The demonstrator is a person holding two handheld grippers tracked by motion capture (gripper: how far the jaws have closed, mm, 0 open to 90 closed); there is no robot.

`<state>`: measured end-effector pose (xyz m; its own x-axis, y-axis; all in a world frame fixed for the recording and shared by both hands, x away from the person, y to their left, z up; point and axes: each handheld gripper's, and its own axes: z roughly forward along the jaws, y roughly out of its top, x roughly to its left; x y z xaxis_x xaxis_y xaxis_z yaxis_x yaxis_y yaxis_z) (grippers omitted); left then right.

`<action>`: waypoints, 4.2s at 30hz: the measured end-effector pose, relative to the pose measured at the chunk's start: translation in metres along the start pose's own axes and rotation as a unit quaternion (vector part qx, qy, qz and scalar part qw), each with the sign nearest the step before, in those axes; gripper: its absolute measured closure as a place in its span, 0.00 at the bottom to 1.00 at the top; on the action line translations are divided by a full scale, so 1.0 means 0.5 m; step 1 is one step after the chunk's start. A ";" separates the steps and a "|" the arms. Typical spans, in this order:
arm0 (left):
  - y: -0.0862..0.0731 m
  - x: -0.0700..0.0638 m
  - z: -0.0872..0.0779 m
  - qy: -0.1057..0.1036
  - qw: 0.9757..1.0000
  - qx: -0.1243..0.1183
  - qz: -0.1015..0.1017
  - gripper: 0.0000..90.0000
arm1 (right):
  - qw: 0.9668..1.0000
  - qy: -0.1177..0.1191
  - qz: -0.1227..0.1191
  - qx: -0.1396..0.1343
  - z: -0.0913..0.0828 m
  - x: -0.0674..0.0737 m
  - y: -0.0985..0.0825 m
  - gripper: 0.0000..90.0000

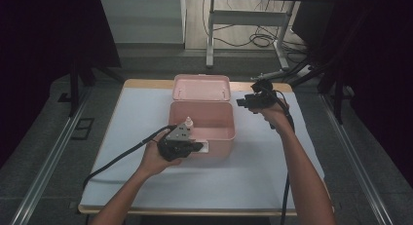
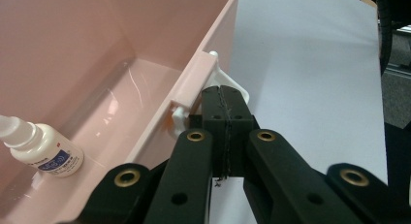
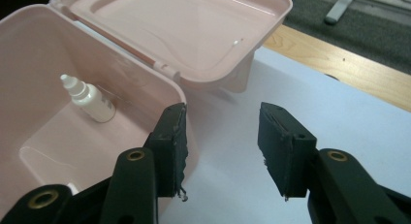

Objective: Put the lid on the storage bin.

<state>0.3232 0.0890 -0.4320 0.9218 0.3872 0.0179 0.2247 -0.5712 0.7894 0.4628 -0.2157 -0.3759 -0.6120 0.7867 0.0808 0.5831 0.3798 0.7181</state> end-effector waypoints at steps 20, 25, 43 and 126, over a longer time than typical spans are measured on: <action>0.000 0.000 0.000 -0.001 1.000 -0.002 -0.002 1.00 | 0.999 -0.025 0.036 0.016 0.071 -0.009 0.052 0.61; -0.001 -0.001 0.000 0.001 1.000 -0.001 -0.002 1.00 | 0.998 -0.037 0.039 0.018 0.088 -0.012 0.064 0.61; 0.001 -0.003 0.000 0.004 1.000 0.002 -0.002 1.00 | 0.996 -0.049 0.069 0.021 0.136 -0.028 0.092 0.63; 0.002 0.002 0.001 -0.005 1.000 0.002 -0.011 1.00 | 0.985 -0.138 0.097 -0.034 0.163 -0.007 0.157 0.94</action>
<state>0.3244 0.0884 -0.4317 0.9195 0.3930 -0.0051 0.2460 -0.5652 0.7874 0.5541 -0.1490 -0.3760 -0.3186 0.9472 0.0371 0.6324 0.1832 0.7527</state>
